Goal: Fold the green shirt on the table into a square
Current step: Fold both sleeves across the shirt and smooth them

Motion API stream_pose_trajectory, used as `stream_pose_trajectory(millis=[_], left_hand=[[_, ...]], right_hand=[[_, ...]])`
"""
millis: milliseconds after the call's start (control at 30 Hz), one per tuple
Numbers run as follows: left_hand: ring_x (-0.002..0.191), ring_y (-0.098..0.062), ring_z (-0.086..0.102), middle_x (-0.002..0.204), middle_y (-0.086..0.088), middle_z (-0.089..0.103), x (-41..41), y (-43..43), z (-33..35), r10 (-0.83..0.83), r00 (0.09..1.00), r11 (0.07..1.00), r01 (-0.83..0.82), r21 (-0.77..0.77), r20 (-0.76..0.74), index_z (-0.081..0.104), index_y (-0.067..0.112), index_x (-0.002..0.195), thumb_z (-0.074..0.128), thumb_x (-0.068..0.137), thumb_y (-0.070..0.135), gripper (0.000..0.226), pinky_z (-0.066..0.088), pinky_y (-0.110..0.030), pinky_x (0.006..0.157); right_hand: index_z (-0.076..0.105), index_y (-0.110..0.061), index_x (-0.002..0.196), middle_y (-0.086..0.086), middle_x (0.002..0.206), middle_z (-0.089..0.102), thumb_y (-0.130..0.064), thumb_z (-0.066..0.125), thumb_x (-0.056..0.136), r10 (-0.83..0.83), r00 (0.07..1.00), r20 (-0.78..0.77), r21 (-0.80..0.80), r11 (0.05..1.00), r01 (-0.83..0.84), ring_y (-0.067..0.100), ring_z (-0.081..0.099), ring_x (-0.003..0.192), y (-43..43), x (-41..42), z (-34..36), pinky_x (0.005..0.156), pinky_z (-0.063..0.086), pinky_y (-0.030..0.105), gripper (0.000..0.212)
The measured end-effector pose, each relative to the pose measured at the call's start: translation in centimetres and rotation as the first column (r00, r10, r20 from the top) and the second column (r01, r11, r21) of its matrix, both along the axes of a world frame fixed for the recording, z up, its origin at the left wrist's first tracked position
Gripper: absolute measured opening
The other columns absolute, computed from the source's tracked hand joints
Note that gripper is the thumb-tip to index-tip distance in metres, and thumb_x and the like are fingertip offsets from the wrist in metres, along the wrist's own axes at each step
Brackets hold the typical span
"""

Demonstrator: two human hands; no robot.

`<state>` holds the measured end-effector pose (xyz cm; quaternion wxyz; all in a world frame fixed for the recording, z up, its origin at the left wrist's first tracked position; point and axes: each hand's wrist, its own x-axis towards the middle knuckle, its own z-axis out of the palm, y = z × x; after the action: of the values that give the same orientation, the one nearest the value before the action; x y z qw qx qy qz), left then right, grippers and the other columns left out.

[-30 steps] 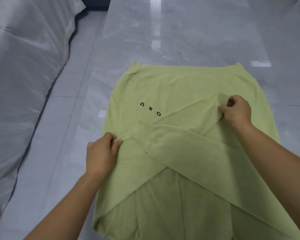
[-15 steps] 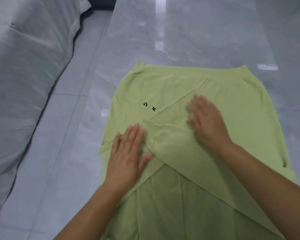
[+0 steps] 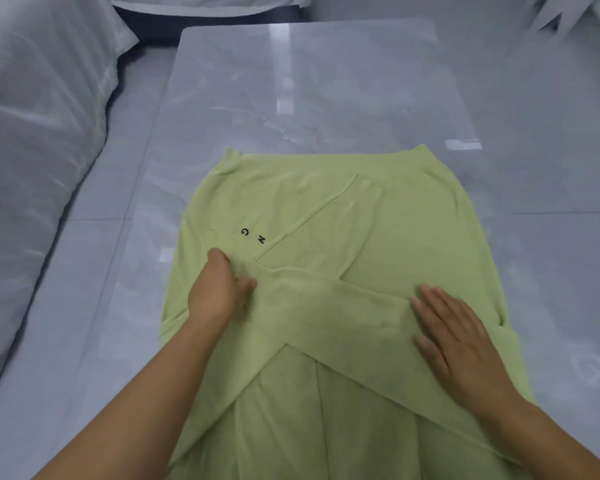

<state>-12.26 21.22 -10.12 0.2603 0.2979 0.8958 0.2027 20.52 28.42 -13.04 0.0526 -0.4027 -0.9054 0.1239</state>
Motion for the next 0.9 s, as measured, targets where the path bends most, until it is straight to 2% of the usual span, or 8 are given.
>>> stream_pose_trajectory(millis=[133, 233, 367, 467, 567, 667, 800, 900], left_hand=[[0.072, -0.021, 0.047, 0.07, 0.003, 0.048, -0.2, -1.1, -0.2, 0.116, 0.984, 0.989, -0.127, 0.077, 0.134, 0.047, 0.013, 0.077, 0.071, 0.077, 0.016, 0.024, 0.035, -0.031, 0.06], [0.07, -0.019, 0.046, 0.069, 0.003, 0.048, 0.4, -0.5, 2.2, 0.106, 0.951, 0.922, -0.203, 0.33, 0.289, 0.047, 0.02, 0.07, 0.068, 0.075, 0.023, 0.022, 0.04, -0.034, 0.066], [0.063, -0.007, 0.049, 0.079, 0.006, 0.051, 2.2, 3.7, 7.8, -0.081, 0.962, 0.695, -0.134, 0.706, 0.262, 0.044, 0.027, 0.08, 0.053, 0.091, 0.008, 0.024, 0.047, -0.023, 0.055], [0.065, -0.009, 0.048, 0.08, 0.008, 0.051, 1.4, 8.0, 8.8, -0.008, 0.986, 0.571, -0.134, 0.81, 0.169, 0.043, 0.029, 0.081, 0.053, 0.088, 0.011, 0.022, 0.045, -0.027, 0.057], [0.08, -0.014, 0.05, 0.098, 0.004, 0.054, -0.6, 10.1, 4.9, 0.12, 0.989, 0.74, -0.149, 0.656, 0.089, 0.048, 0.019, 0.104, 0.055, 0.087, 0.013, 0.019, 0.041, -0.032, 0.074], [0.124, -0.028, 0.044, 0.142, -0.011, 0.039, 0.8, 8.2, -0.2, 0.095, 0.991, 0.956, -0.064, 0.287, -0.096, 0.028, 0.006, 0.14, 0.054, 0.09, 0.019, 0.057, 0.035, -0.034, 0.102], [0.145, -0.017, 0.002, 0.158, -0.001, 0.003, 6.3, 5.3, -3.3, -0.47, 0.808, 0.861, 0.509, 0.018, -0.355, 0.01, 0.02, 0.149, 0.018, 0.087, 0.06, 0.074, -0.002, -0.04, 0.116], [0.142, -0.012, -0.018, 0.156, 0.001, -0.017, 7.2, 5.4, -4.3, -0.54, 0.764, 0.841, 0.504, -0.195, -0.353, -0.006, 0.024, 0.148, -0.005, 0.075, 0.07, 0.086, -0.013, -0.041, 0.115]], right_hand=[[0.019, -0.026, 0.146, -0.005, 0.154, 0.014, -0.045, 0.015, 0.099, 0.075, 0.995, 0.07, -0.018, 0.997, -0.074, 0.014, 0.015, 0.143, -1.9, 3.1, -1.0, 0.116, 0.012, 0.035, 0.051], [0.016, -0.026, 0.147, -0.004, 0.155, 0.011, -0.045, 0.015, 0.098, 0.03, 0.998, 0.051, -0.002, 1.0, -0.03, 0.016, 0.014, 0.143, -2.0, 3.3, -1.2, 0.116, 0.012, 0.035, 0.052], [0.023, -0.021, 0.145, 0.0, 0.154, 0.017, -0.043, 0.019, 0.099, 0.014, 0.999, -0.049, 0.035, 0.999, -0.012, 0.02, 0.018, 0.142, -2.0, 3.5, 0.0, 0.118, 0.009, 0.034, 0.051], [0.023, -0.019, 0.145, 0.003, 0.154, 0.018, -0.041, 0.02, 0.099, 0.027, 0.997, -0.073, 0.048, 0.999, -0.023, 0.023, 0.021, 0.141, -2.2, 3.9, 0.1, 0.118, 0.011, 0.036, 0.051], [0.025, -0.018, 0.145, 0.004, 0.154, 0.019, -0.044, 0.017, 0.098, -0.005, 1.0, 0.019, 0.046, 0.999, 0.004, 0.021, 0.017, 0.142, -2.4, 3.9, -0.8, 0.117, 0.012, 0.039, 0.054], [0.033, -0.016, 0.142, 0.008, 0.152, 0.027, -0.05, 0.016, 0.096, -0.033, 0.994, 0.106, 0.045, 0.999, 0.028, 0.019, 0.015, 0.143, -2.5, 3.9, -1.4, 0.114, 0.017, 0.042, 0.059], [0.036, -0.015, 0.141, 0.012, 0.149, 0.032, -0.053, 0.017, 0.096, -0.012, 0.991, 0.134, 0.053, 0.999, 0.005, 0.023, 0.023, 0.14, -2.5, 4.3, -1.5, 0.112, 0.019, 0.044, 0.062], [0.032, -0.015, 0.142, 0.01, 0.152, 0.027, -0.054, 0.017, 0.095, -0.005, 0.99, 0.143, 0.064, 0.998, -0.005, 0.022, 0.018, 0.141, -2.5, 4.7, -1.5, 0.113, 0.016, 0.043, 0.063]])
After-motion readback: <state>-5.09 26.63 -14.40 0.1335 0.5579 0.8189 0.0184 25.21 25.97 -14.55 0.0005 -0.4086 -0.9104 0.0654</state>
